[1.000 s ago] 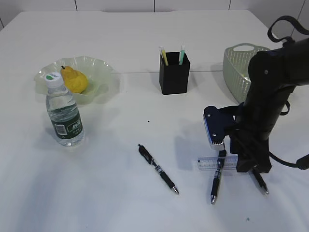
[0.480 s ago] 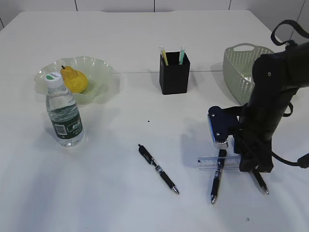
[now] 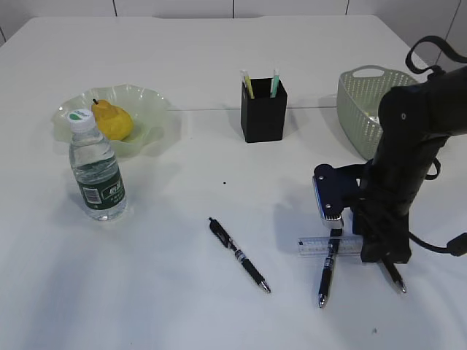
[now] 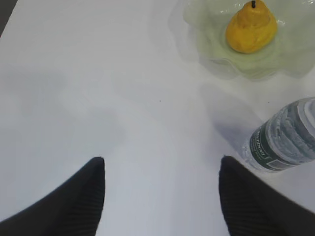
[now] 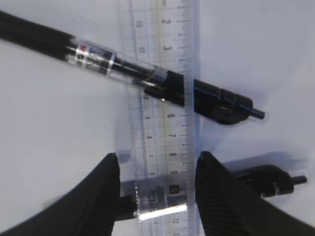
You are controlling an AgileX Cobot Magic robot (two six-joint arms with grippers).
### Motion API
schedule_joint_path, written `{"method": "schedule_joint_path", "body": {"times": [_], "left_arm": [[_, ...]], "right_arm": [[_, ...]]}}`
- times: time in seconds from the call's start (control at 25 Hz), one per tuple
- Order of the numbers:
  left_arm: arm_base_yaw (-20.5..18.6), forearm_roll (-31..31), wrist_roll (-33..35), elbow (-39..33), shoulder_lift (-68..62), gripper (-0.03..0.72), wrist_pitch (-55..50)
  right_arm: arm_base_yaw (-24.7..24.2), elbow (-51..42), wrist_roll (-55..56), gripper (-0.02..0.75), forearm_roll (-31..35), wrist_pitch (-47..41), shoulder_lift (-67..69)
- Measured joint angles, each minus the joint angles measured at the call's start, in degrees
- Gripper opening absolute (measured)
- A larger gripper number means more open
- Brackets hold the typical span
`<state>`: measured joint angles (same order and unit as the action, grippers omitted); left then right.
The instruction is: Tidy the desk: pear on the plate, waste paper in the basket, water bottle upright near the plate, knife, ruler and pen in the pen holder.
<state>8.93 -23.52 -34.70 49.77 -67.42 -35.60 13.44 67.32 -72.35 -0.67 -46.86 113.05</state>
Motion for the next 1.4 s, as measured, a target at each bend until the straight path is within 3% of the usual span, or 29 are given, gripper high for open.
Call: {"method": "schedule_joint_path", "body": {"times": [0.44, 0.92, 1.4], "left_arm": [[0.0, 0.0, 0.0, 0.0, 0.0, 0.510, 0.3], [0.0, 0.0, 0.0, 0.0, 0.0, 0.510, 0.4], [0.0, 0.0, 0.0, 0.0, 0.0, 0.510, 0.7]], "right_arm": [[0.0, 0.0, 0.0, 0.372, 0.0, 0.8, 0.1], [0.0, 0.0, 0.0, 0.295, 0.0, 1.0, 0.9], [0.0, 0.0, -0.1, 0.282, 0.0, 0.4, 0.9]]}}
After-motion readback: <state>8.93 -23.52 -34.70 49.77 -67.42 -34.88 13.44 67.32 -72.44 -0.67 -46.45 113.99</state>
